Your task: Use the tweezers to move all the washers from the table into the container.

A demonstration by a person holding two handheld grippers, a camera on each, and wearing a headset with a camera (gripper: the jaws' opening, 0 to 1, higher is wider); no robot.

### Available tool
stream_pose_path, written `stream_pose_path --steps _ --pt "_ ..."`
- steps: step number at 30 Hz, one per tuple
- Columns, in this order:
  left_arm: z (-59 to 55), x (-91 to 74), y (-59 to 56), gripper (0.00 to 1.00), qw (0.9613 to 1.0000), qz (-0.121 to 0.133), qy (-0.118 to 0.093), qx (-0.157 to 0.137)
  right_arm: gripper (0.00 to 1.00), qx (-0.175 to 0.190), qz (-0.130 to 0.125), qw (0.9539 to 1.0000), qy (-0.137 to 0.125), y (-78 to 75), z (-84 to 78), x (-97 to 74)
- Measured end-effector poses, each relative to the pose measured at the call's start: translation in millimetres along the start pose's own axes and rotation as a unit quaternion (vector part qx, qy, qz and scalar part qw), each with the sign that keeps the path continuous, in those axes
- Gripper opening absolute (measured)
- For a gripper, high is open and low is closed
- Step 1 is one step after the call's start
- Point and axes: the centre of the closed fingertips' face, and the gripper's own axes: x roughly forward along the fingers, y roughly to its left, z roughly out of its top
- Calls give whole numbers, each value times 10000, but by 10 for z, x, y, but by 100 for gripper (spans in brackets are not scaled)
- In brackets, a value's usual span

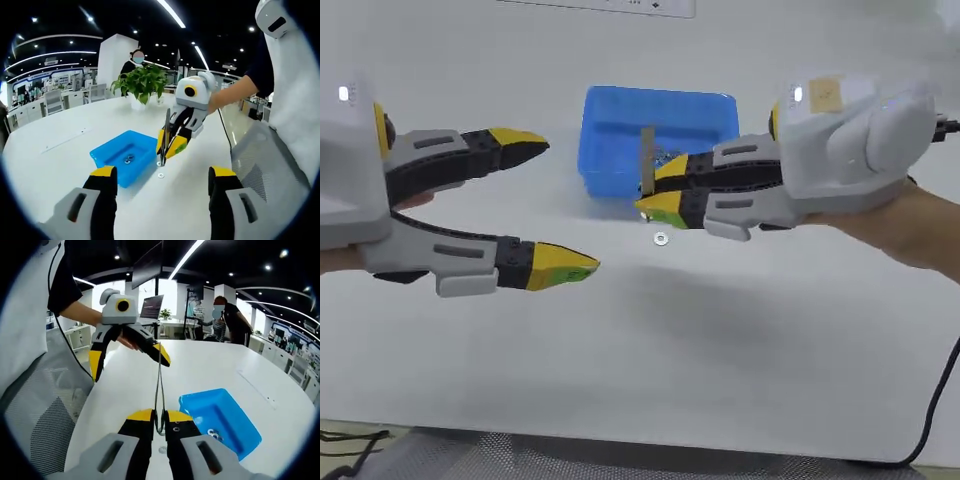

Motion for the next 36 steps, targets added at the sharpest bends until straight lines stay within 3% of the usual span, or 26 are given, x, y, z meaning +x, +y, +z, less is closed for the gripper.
stream_pose_path --steps 5,9,18,22,28,33,36 --pt "-1 -41 -4 90 9998 98 -109 -138 9 -3 -200 9998 -42 -143 72 -126" --pt "-109 -55 -10 96 9998 122 14 -140 9 13 -336 9994 -90 -255 121 -224" --pt "-180 -85 1 99 9996 135 7 -241 9 -54 -606 9981 -106 -538 200 -320" --pt "-187 -105 24 99 9993 175 -64 -329 9 -13 -746 9969 -247 -685 263 -273" --pt "-261 -106 -23 100 9992 168 112 -349 9 41 -778 9965 -310 -865 233 -122" --pt "-336 -123 -20 100 9981 167 203 -560 9 32 -723 9972 -174 -974 80 46" --pt "-348 -123 -14 100 9985 208 245 -453 9 18 -680 9977 -51 -989 -16 126"
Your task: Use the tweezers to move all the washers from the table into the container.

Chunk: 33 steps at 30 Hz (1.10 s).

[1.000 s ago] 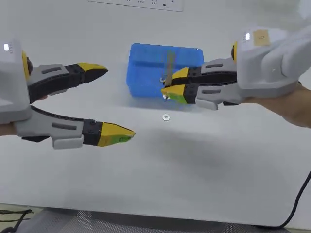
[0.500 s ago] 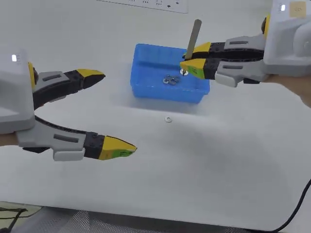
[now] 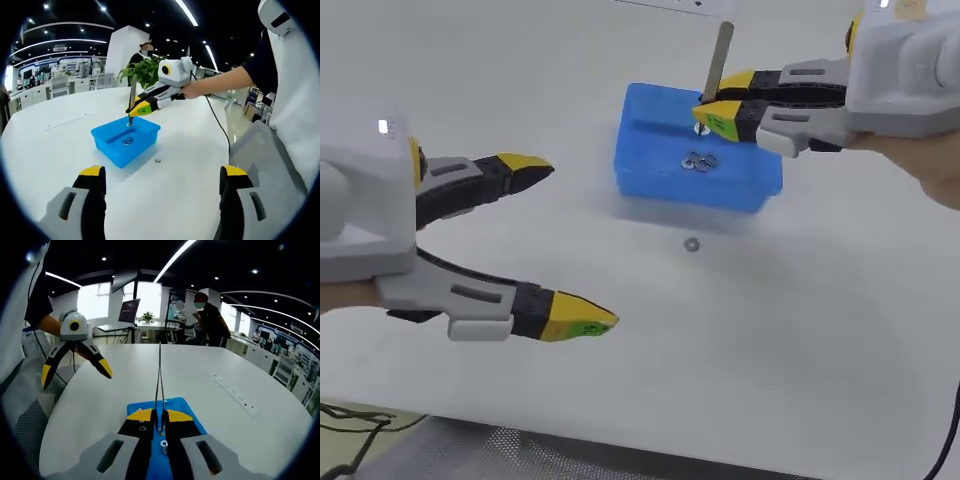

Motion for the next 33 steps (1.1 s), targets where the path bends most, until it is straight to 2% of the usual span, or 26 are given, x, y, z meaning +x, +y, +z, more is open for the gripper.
stream_pose_path --steps 5,17,23,33 --pt "24 -1 -10 100 10000 11 -26 -71 9 -148 16 9998 139 15 -105 103" --pt "-13 -3 -18 100 9997 62 78 -204 9 -12 76 9996 268 -7 -377 282" --pt "-21 20 -10 100 9996 83 135 -238 9 4 125 9996 267 30 -426 290" --pt "-5 48 -42 100 9995 19 154 -264 10 -27 133 9996 228 103 -400 274"
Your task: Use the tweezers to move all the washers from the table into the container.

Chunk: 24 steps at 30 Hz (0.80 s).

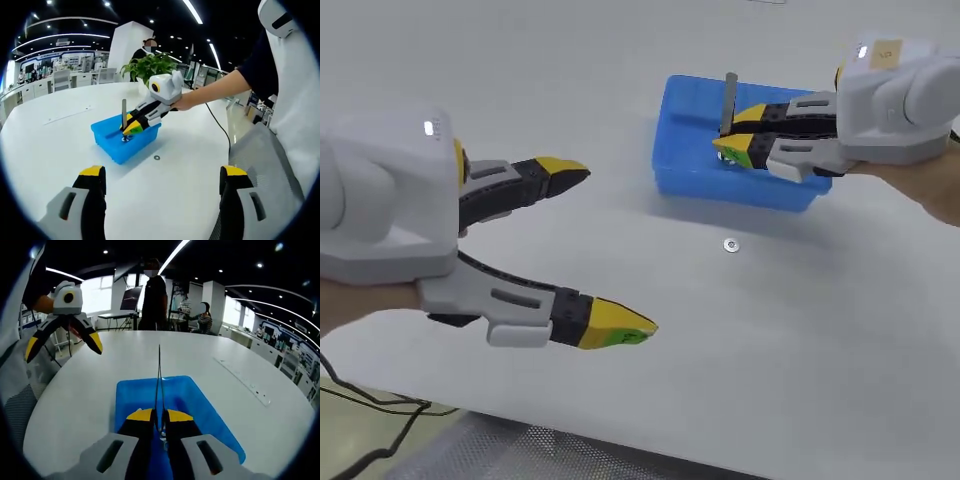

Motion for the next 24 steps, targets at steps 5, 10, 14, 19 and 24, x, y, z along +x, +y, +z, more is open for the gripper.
stream_pose_path --steps 5,10,14,19,24 --pt "0 -12 9 100 10000 17 18 -7 10 -16 4 10000 23 21 5 6" --pt "8 -17 9 100 10000 19 14 -13 10 -11 3 10000 -9 30 35 11" --pt "3 -14 1 100 10000 4 37 -7 9 -11 -16 10000 -34 37 55 11" --pt "109 25 67 100 9999 32 -110 28 8 -4 -13 10000 -86 59 112 -32" --pt "406 171 307 99 9986 192 -496 72 7 -32 11 10000 -83 68 128 -60"
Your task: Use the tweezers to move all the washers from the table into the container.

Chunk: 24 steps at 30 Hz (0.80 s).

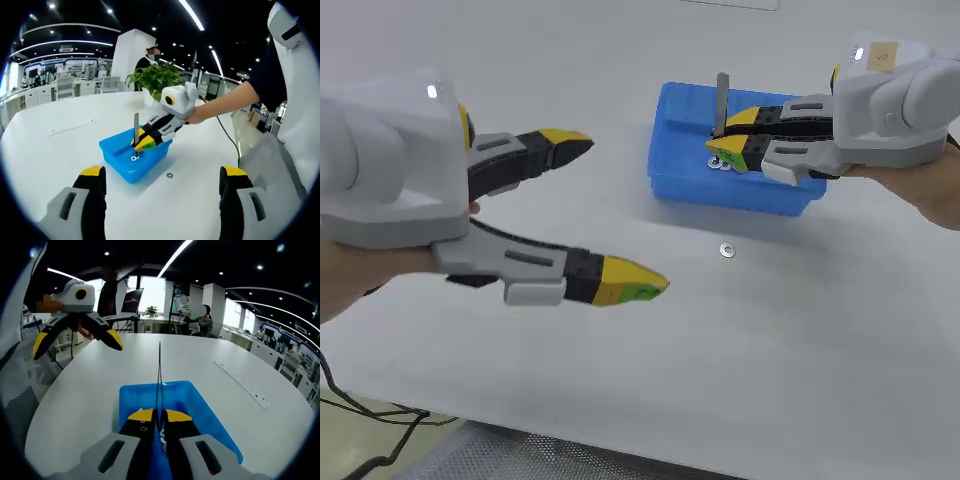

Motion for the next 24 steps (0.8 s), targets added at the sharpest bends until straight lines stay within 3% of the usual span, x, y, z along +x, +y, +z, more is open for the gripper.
stream_pose_path --steps 2,5,6,8,11,13,14,17,21,24 --pt "102 88 83 95 9999 -19 -104 36 7 5 -2 10000 -11 3 15 -16" --pt "365 222 155 81 9978 -122 -651 -29 7 1 11 10000 -58 18 57 -51" --pt "432 259 205 80 9968 -133 -780 -150 7 -10 38 10000 -73 31 73 -64" --pt "531 324 232 79 9956 -197 -905 -116 7 -41 96 9999 -73 56 88 -82" --pt "577 419 230 65 9950 -354 -937 5 7 -89 172 9998 -90 79 97 -100" --pt "601 504 316 52 9946 -325 -989 15 7 -99 193 9997 -85 80 87 -101" --pt "625 546 315 52 9935 -435 -1042 -110 7 -87 199 9997 -82 80 84 -103" --pt "648 630 339 52 9935 -524 -1004 -76 7 -45 205 9997 -111 71 85 -113" --pt "668 693 287 36 9921 -801 -964 15 7 -44 243 9996 -129 75 88 -117" --pt "643 740 334 28 9917 -919 -888 100 7 -58 289 9995 -136 79 86 -117"
